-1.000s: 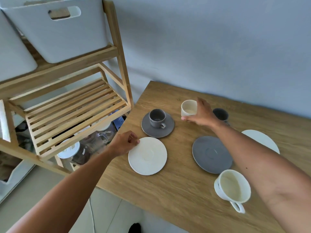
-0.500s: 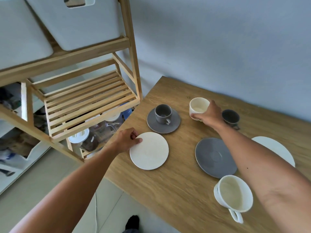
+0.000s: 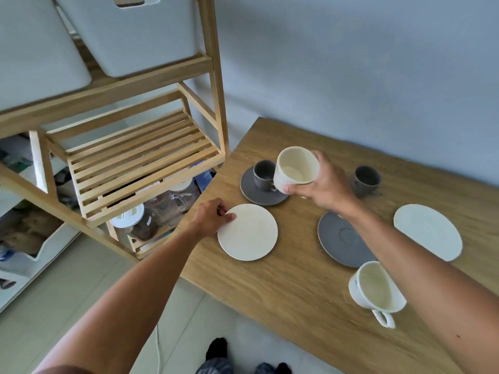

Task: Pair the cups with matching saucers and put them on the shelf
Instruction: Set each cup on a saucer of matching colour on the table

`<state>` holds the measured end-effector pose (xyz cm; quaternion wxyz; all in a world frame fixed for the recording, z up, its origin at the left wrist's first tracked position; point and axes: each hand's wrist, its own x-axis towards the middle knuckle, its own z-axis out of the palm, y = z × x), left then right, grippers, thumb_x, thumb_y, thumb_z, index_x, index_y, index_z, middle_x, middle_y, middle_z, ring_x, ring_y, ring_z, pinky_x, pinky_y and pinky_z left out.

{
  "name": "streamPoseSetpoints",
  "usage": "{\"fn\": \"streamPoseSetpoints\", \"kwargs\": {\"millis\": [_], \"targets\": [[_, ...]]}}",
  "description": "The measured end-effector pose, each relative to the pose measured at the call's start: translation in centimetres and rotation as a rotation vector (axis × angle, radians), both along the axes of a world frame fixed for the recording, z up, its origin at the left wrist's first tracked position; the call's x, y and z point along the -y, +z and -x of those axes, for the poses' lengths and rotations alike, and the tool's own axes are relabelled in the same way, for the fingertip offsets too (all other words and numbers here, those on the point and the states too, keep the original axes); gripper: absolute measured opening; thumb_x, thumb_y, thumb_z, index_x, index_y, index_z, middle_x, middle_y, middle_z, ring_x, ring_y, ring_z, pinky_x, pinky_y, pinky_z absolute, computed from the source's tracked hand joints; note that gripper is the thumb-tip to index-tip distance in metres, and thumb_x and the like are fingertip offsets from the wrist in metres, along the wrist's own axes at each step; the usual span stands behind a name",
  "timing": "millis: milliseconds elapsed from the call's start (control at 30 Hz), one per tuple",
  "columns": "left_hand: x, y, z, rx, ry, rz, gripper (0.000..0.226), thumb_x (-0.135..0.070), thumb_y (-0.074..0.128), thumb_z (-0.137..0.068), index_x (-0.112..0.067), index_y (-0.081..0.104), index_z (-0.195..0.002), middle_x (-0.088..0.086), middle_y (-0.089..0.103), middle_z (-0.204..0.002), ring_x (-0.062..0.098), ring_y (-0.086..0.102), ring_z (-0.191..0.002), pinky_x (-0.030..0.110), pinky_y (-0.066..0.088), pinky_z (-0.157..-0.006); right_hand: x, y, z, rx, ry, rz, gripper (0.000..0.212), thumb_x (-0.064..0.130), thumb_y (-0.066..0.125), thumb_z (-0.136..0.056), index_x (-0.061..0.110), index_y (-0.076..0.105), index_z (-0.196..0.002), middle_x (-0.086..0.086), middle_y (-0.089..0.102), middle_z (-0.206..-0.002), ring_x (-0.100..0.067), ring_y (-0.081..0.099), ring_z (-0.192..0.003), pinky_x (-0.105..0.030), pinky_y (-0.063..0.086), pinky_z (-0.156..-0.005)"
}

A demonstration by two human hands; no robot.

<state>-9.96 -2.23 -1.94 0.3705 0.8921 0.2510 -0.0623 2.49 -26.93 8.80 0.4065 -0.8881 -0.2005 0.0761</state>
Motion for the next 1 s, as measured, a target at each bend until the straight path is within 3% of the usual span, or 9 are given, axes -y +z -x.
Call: {"fn": "streamPoseSetpoints", "kwargs": {"millis": [333,667,800,900,1000], "targets": [[-0.7,-0.5,0.3,0.069,0.02,0.055,0.023,-0.028,0.073,-0.083,-0.011,0.068,-0.096,0.002,0.068,-0.092,0.014,0.057,-0.083,0.018,0.036,-0.059,-4.1,-6.7,7.2,-0.125,0.197,0.091,0.078,0.047,0.09,-0.053,0.026,0.052,-0.118,0.009,0.063,-0.113,-0.011,0.059,-0.102,-0.024,0.045,-0.08],[-1.2,-0.8,0.2,0.101,0.018,0.105,0.014,-0.023,0.071,-0.084,-0.011,0.07,-0.091,0.0,0.067,-0.086,0.011,0.056,-0.077,0.018,0.037,-0.059,-5.2,-8.9,8.7,-0.149,0.197,0.123,0.08,0.048,0.086,-0.052,0.029,0.047,-0.119,0.009,0.06,-0.115,-0.013,0.056,-0.104,-0.033,0.05,-0.085],[-1.3,-1.0,0.2,0.106,0.013,0.099,0.012,-0.021,0.071,-0.083,-0.012,0.071,-0.091,0.002,0.07,-0.088,0.013,0.059,-0.079,0.019,0.039,-0.06,-5.6,-9.1,9.0,-0.156,0.191,0.12,0.082,0.045,0.088,-0.054,0.029,0.045,-0.121,0.007,0.058,-0.118,-0.014,0.054,-0.107,-0.03,0.046,-0.083],[-1.5,-1.2,0.2,0.114,0.009,0.097,0.012,-0.021,0.073,-0.082,-0.011,0.072,-0.089,0.003,0.071,-0.088,0.016,0.063,-0.082,0.022,0.043,-0.065,-5.8,-9.0,9.0,-0.168,0.192,0.143,0.093,0.047,0.089,-0.056,0.029,0.039,-0.132,0.004,0.055,-0.128,-0.018,0.052,-0.117,-0.029,0.043,-0.088],[-1.8,-1.4,0.2,0.116,-0.012,0.097,0.011,-0.022,0.074,-0.081,-0.013,0.072,-0.087,0.001,0.071,-0.086,0.016,0.064,-0.083,0.026,0.049,-0.07,-5.5,-8.6,9.1,-0.231,0.211,0.179,0.127,0.052,0.09,-0.055,0.022,0.016,-0.154,-0.002,0.038,-0.152,-0.022,0.036,-0.139,-0.032,0.035,-0.105]]}}
